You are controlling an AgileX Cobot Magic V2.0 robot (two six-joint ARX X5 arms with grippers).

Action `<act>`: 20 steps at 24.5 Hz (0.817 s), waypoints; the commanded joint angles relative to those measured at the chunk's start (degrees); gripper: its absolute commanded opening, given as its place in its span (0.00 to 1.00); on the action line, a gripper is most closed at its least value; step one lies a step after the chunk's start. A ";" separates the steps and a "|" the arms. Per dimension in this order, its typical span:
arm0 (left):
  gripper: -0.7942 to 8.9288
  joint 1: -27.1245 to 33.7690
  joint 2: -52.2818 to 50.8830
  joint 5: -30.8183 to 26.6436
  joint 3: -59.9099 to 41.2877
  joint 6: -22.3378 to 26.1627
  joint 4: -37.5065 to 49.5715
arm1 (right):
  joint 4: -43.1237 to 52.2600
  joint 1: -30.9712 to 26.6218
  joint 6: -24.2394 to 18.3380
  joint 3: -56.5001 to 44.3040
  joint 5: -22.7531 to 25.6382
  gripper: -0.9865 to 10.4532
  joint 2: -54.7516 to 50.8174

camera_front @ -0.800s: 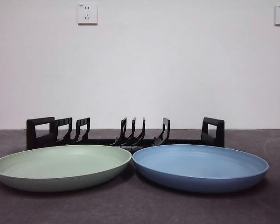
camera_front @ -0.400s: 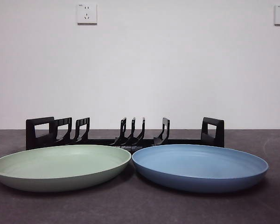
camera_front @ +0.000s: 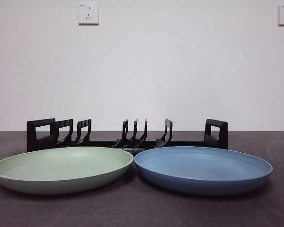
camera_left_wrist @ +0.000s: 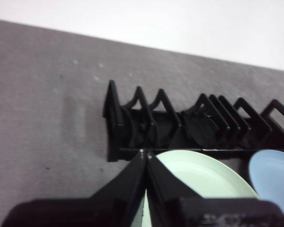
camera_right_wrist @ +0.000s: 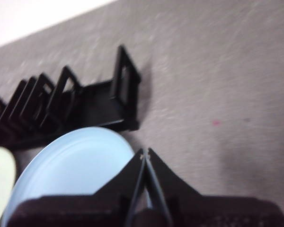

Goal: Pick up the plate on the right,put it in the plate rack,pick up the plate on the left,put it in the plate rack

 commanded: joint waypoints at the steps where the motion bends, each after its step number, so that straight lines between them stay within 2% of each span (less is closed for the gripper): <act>1: 0.07 0.13 7.63 4.28 3.69 -0.31 0.48 | 0.09 0.02 -1.77 3.63 -4.09 0.08 7.93; 5: 0.07 0.09 22.05 14.75 11.76 -0.28 -1.09 | -2.36 0.02 -2.89 10.12 -9.62 0.09 21.05; 8: 0.08 -0.92 29.99 20.04 16.06 -0.13 -1.51 | -4.50 0.02 -5.53 13.79 -12.83 0.09 28.04; 10: 0.08 -2.03 33.55 21.88 17.70 -0.07 -1.60 | -5.31 0.02 -6.62 15.30 -13.05 0.10 31.28; 12: 0.09 -3.80 35.85 21.66 18.36 -0.13 -1.16 | -5.29 0.02 -7.34 15.91 -13.05 0.16 33.77; 14: 0.26 -5.22 37.51 21.59 18.67 -0.44 -0.48 | -5.27 0.02 -7.37 16.26 -13.05 0.22 35.80; 15: 0.32 -5.79 38.29 21.18 19.02 -0.48 -0.46 | -5.29 0.04 -7.37 16.26 -13.09 0.23 36.68; 20: 0.32 -8.07 39.78 18.21 21.00 -0.61 0.59 | -5.03 0.15 -8.24 16.33 -14.38 0.23 41.35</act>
